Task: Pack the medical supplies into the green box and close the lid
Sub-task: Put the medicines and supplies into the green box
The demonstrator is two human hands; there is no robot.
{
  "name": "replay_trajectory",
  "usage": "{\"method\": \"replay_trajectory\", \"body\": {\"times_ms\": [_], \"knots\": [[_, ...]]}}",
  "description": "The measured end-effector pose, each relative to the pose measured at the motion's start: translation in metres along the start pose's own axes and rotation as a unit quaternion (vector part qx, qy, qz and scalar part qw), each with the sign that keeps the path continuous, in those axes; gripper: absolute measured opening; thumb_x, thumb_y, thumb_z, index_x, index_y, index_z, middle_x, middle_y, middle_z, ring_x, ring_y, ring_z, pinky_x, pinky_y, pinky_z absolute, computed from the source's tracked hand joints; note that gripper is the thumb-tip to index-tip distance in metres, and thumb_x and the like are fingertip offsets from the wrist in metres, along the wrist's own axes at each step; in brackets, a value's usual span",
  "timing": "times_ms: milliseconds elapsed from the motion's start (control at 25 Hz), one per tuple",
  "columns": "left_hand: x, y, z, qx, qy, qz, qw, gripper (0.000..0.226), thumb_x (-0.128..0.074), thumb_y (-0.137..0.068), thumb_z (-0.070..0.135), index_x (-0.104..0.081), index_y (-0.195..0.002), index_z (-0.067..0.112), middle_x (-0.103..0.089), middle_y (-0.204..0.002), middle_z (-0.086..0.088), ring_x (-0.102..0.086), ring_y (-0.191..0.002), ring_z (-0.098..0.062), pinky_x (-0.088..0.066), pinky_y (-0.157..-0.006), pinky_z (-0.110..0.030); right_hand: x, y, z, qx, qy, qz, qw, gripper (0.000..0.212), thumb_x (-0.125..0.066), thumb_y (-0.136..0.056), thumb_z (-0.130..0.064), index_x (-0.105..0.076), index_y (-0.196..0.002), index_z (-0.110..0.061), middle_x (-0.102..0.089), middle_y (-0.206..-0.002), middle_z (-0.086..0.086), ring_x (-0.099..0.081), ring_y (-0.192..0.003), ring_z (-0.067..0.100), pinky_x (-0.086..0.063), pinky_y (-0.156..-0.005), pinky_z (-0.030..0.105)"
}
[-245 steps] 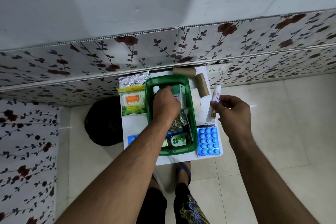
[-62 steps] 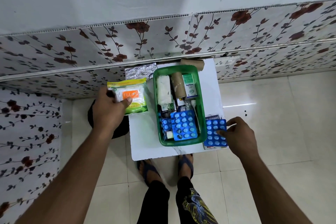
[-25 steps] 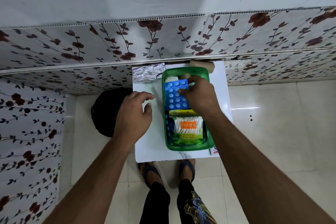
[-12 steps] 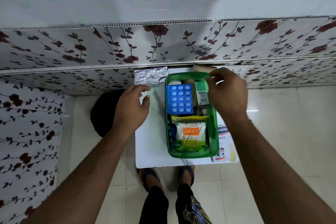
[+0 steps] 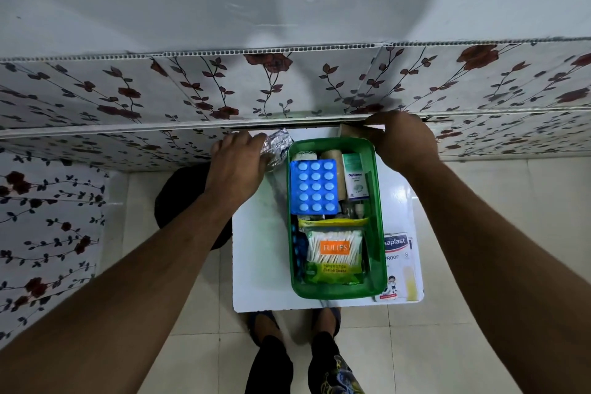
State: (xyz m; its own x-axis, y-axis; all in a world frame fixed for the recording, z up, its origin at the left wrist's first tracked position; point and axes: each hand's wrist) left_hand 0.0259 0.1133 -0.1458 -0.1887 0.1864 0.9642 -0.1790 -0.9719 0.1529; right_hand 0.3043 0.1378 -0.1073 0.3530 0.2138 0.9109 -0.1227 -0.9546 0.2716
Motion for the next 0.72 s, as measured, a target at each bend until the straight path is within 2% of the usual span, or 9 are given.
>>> {"method": "replay_trajectory", "body": {"times_ms": [120,200,280,360,440,480,600,640,720], "knots": [[-0.003,-0.001,-0.003,0.042,0.051,-0.017,0.998,0.055,-0.073,-0.08,0.021,-0.052,-0.13,0.012,-0.054,-0.118,-0.021,-0.052,-0.107,-0.041,-0.047,-0.088,-0.049,-0.006,0.003,0.003,-0.003,0.038,-0.019,0.999,0.031,-0.056,-0.091,-0.043,-0.068,-0.116,-0.029,-0.073,-0.107,0.004,-0.067,-0.095,0.03,-0.054,-0.078,0.04],[-0.004,0.0,-0.004,0.071,0.08,-0.028,0.994,0.055,-0.075,-0.078,0.021,-0.054,-0.128,0.012,-0.056,-0.117,-0.022,-0.053,-0.106,-0.042,-0.047,-0.087,-0.047,-0.008,0.005,0.007,-0.007,0.032,-0.035,0.999,0.03,-0.054,-0.092,-0.041,-0.068,-0.115,-0.028,-0.072,-0.108,0.006,-0.066,-0.097,0.032,-0.049,-0.076,0.036],[-0.002,0.0,-0.004,0.103,0.118,-0.039,0.987,0.042,-0.074,-0.079,0.024,-0.061,-0.117,0.012,-0.06,-0.107,-0.021,-0.057,-0.1,-0.039,-0.047,-0.08,-0.042,-0.009,0.007,0.011,-0.015,0.025,-0.05,0.998,0.031,-0.055,-0.091,-0.039,-0.07,-0.113,-0.025,-0.072,-0.105,0.009,-0.066,-0.095,0.033,-0.045,-0.072,0.034],[0.012,0.005,-0.004,0.145,0.156,-0.026,0.977,0.023,-0.069,-0.083,0.024,-0.067,-0.101,0.011,-0.066,-0.097,-0.016,-0.062,-0.091,-0.035,-0.045,-0.071,-0.037,-0.006,0.013,0.015,-0.04,-0.005,-0.055,0.998,0.038,-0.053,-0.088,-0.05,-0.073,-0.102,-0.02,-0.074,-0.093,0.01,-0.066,-0.087,0.033,-0.047,-0.069,0.032],[0.042,0.019,-0.003,0.199,0.201,0.025,0.959,0.015,-0.068,-0.084,0.02,-0.068,-0.095,0.011,-0.071,-0.09,-0.009,-0.065,-0.085,-0.031,-0.046,-0.071,-0.036,0.002,0.026,0.019,-0.082,-0.06,-0.027,0.994,0.049,-0.047,-0.087,-0.058,-0.074,-0.092,-0.017,-0.074,-0.084,0.008,-0.066,-0.082,0.032,-0.046,-0.066,0.03],[0.061,0.029,0.002,0.224,0.244,0.056,0.942,0.015,-0.069,-0.083,0.018,-0.066,-0.097,0.012,-0.071,-0.087,-0.005,-0.067,-0.083,-0.028,-0.048,-0.071,-0.035,0.009,0.035,0.02,-0.101,-0.089,-0.01,0.991,0.044,-0.05,-0.087,-0.053,-0.074,-0.093,-0.017,-0.074,-0.086,0.008,-0.066,-0.083,0.031,-0.043,-0.066,0.029],[0.113,0.054,0.047,0.242,0.389,0.066,0.886,0.046,-0.072,-0.081,0.008,-0.053,-0.119,0.026,-0.067,-0.091,0.008,-0.067,-0.081,-0.011,-0.052,-0.066,-0.031,0.029,0.067,0.018,-0.143,-0.17,0.02,0.975,0.029,-0.058,-0.085,-0.034,-0.072,-0.104,-0.017,-0.074,-0.098,0.003,-0.065,-0.09,0.026,-0.04,-0.07,0.028],[0.119,0.059,0.065,0.224,0.4,0.037,0.888,0.059,-0.071,-0.081,0.006,-0.046,-0.126,0.034,-0.067,-0.093,0.005,-0.066,-0.079,-0.011,-0.054,-0.063,-0.032,0.036,0.079,0.014,-0.153,-0.193,0.025,0.969,0.028,-0.059,-0.085,-0.032,-0.072,-0.106,-0.018,-0.074,-0.1,0.002,-0.065,-0.091,0.024,-0.041,-0.072,0.028],[0.111,0.06,0.093,0.185,0.358,-0.028,0.915,0.068,-0.069,-0.083,0.006,-0.037,-0.132,0.041,-0.065,-0.089,-0.004,-0.064,-0.071,-0.016,-0.055,-0.061,-0.036,0.047,0.097,0.008,-0.172,-0.233,0.028,0.957,0.028,-0.062,-0.084,-0.029,-0.071,-0.108,-0.018,-0.071,-0.096,-0.002,-0.064,-0.09,0.021,-0.041,-0.073,0.027]]}}
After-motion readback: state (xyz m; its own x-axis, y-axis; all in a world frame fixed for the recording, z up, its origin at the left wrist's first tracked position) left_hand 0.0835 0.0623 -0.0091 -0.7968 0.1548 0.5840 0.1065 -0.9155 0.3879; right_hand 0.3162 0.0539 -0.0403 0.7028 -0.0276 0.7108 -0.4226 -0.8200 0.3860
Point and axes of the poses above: each hand's wrist, its own y-axis away from the middle knuckle, its own x-axis out of the back of the hand, z = x × y
